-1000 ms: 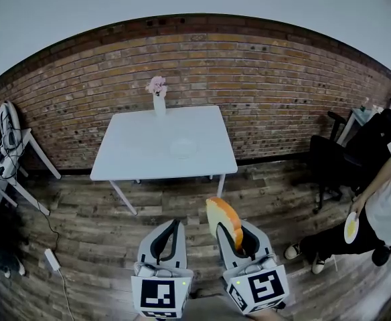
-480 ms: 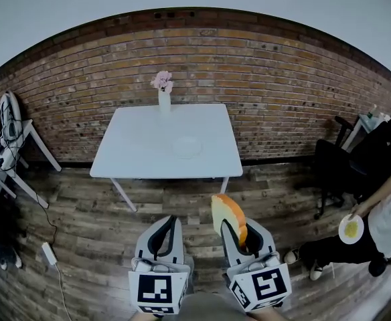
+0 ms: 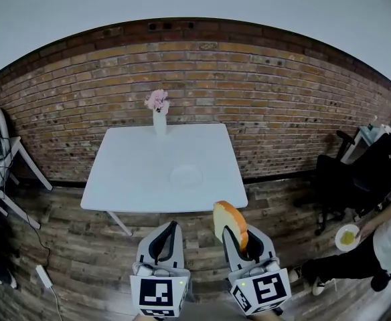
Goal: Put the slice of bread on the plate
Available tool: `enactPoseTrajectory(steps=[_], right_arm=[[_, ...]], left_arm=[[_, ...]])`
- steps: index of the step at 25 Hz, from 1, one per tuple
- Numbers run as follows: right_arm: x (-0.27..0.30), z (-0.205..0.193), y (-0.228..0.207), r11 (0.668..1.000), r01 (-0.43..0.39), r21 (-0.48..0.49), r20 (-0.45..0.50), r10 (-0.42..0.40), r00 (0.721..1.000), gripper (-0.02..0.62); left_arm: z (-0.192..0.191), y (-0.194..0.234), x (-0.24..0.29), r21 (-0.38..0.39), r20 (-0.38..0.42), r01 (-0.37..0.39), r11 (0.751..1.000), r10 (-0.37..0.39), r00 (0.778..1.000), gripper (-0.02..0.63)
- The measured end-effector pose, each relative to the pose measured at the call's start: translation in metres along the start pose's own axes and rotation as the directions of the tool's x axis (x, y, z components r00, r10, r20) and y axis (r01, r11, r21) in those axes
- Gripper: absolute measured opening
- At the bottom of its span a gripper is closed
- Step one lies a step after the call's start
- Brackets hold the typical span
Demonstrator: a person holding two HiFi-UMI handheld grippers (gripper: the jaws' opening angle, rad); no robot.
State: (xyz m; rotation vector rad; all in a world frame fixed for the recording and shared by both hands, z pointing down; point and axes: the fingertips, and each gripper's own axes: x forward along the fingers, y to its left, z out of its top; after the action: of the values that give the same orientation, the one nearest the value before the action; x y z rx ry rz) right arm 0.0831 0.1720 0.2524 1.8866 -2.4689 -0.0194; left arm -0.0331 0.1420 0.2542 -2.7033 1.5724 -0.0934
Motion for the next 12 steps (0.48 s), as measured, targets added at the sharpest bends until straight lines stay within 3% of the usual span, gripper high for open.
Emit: enactPoseTrajectory(steps=[12], right_arm=[[0.181,0.001,-0.039,0.998,0.059,0.002,-0.093,-0.059,0.994,0.098]], left_arm=[[0.006,0.1,0.174,-0.032,-0.059,0.092,0.995,-0.094,0.994,0.011]])
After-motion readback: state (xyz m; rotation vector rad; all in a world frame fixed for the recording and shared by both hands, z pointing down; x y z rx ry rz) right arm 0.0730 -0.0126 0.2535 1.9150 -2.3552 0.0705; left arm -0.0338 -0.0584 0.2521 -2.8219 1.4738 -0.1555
